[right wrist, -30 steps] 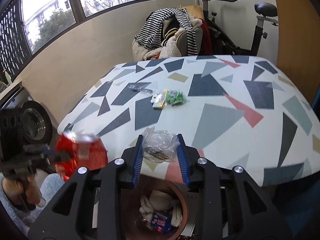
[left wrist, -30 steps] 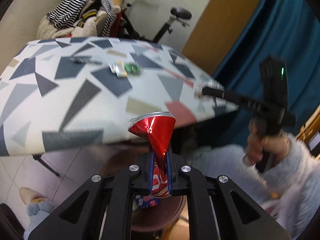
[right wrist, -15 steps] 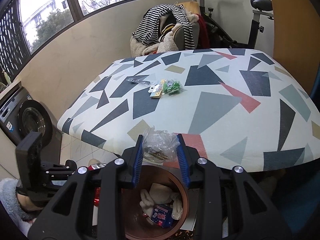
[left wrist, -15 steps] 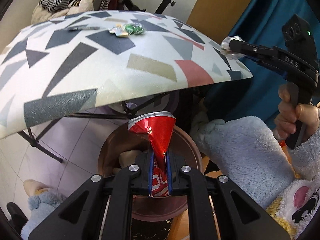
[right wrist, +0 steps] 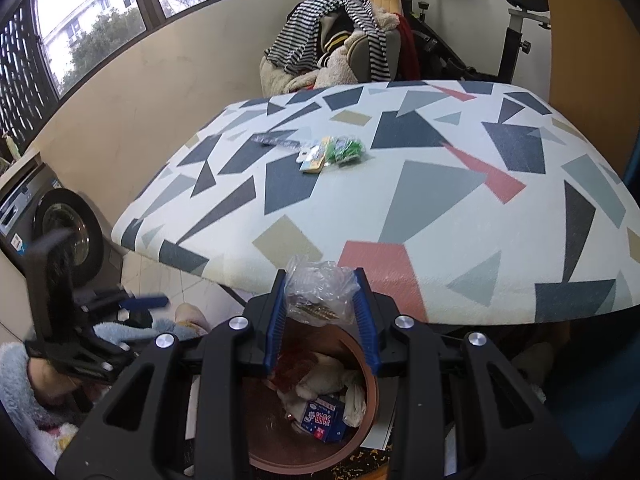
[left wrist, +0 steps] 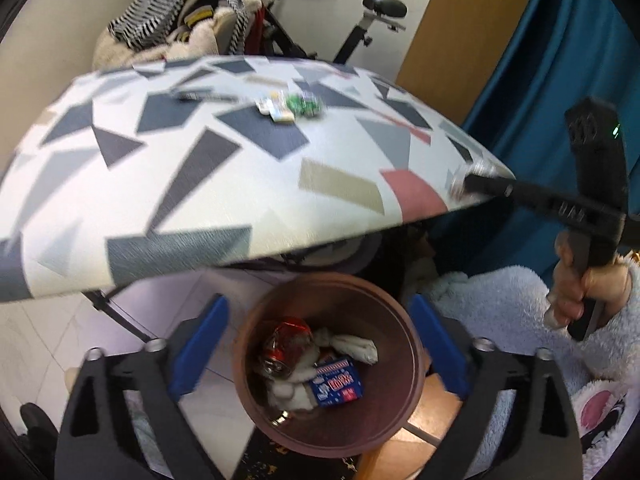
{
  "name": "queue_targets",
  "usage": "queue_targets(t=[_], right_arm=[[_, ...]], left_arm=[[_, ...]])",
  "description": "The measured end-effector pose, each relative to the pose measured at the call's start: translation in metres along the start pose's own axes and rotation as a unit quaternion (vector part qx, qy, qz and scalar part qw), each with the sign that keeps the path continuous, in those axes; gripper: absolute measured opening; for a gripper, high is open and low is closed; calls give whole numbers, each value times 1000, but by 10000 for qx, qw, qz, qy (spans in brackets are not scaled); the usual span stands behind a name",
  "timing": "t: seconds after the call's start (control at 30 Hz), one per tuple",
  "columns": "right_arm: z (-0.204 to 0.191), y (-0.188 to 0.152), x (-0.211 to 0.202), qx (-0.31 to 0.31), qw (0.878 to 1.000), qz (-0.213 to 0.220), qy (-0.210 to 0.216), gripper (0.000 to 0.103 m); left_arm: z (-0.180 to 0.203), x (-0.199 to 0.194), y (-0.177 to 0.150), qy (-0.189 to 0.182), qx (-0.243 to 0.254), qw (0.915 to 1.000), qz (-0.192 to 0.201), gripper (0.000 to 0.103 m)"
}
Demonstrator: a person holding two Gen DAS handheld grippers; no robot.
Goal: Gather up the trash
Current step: 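Lower the clear wrapper into the brown bin and open the right gripper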
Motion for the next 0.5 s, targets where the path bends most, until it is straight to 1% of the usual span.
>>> queue_targets(t=[0.07,0.2,0.37,0.5], right_arm=[[-4,-3,4,-51,10000,-77,-1,35],[-12,-11,14,-133,9996,-240,31,35],[-22,-24,28,-279,9984,-494,-15,35],[-28,-30,36,-295,9975,-634,-26,35]], left_arm=[[2,-11,6,71,40,9998,159,97],[3,-25,14,192,38,9992,344,97],[-3,-39,17,329,-158,9980,522,97],[-12,-47,17,518,-299,9963,625,97]])
Point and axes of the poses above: each gripper's, at about its wrist camera, not at the fingertips, and x roughly the way its jaws point, z to its right, y to its top, the point moved 5 cm from there along x, roughly the way its jaws point, and after that the axes turned 1 degree about y, right-handed, at the moved point
